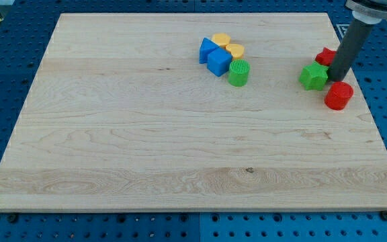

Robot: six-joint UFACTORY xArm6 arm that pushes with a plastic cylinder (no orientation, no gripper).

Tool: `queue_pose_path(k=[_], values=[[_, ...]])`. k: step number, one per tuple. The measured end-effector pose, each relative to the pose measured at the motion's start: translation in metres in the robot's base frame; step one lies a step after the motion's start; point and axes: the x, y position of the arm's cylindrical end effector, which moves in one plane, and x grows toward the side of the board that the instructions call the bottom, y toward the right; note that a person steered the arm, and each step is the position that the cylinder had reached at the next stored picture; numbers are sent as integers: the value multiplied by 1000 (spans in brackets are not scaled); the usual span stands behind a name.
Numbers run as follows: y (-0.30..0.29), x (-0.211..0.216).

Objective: Move the green star close to the green circle

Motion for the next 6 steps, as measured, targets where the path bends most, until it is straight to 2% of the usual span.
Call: queue_pose_path(k=[4, 6], values=[[-39, 0], [-82, 0]])
